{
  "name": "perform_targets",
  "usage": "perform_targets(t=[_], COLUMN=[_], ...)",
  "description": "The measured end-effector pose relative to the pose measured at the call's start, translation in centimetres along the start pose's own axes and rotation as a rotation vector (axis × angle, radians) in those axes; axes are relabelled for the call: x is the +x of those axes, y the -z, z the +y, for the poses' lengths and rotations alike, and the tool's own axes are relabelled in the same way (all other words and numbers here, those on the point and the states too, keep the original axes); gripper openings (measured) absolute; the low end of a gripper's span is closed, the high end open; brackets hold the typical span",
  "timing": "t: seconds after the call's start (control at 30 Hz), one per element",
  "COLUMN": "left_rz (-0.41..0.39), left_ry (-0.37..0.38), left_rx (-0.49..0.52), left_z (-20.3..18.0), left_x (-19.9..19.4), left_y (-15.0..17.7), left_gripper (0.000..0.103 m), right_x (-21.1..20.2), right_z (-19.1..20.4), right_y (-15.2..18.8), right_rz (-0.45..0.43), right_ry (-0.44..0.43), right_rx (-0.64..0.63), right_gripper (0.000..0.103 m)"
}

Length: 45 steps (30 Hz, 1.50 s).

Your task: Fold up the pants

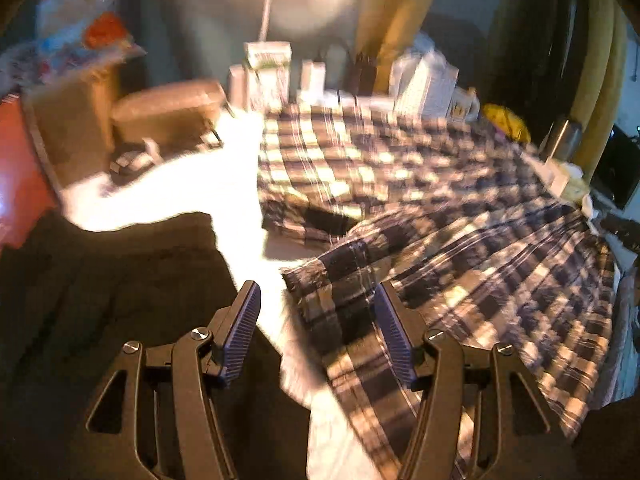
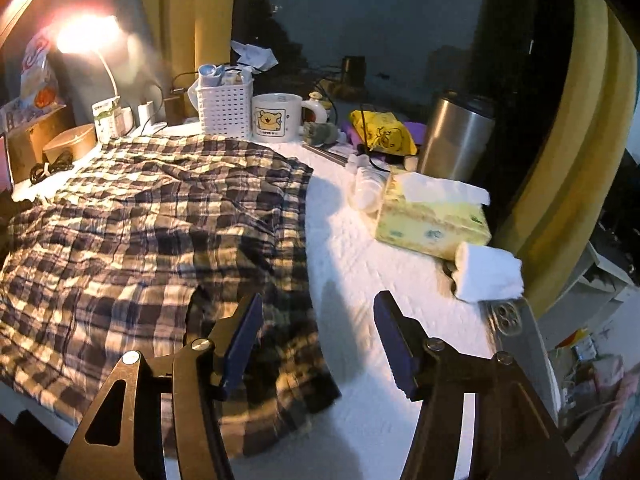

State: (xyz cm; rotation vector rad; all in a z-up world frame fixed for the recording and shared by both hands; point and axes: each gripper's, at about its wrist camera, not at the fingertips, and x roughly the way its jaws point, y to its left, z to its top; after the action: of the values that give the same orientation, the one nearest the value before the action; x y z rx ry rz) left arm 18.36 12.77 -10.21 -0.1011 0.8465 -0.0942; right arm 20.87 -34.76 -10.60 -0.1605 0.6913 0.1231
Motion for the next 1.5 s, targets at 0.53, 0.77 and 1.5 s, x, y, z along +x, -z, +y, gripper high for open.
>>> perform_targets(t=[0.53,0.77,1.5], left_rz=[-0.003,-0.015,0.123], left_ry=[-0.070,-0.065,-0.287], left_rx=[-0.085,-0.121,0.013], left_z=[2.4,2.7,-0.1], left_x=[1.2,4.8,4.1], left_y=[-3.3,-6.7,-3.1], left_gripper=[0.034,0.082,0.071], right_x=[4.6,5.9,8.7], right_z=[-0.2,0.2,0.0], right_y=[-3.4,-4.8,-2.6], right_rz=[0.022,0.017,0.133], right_ry=[-0.057,-0.069,-0.037], right_rx=[0.019,0.018,0.041], right_gripper=[0.060,0.060,0.060])
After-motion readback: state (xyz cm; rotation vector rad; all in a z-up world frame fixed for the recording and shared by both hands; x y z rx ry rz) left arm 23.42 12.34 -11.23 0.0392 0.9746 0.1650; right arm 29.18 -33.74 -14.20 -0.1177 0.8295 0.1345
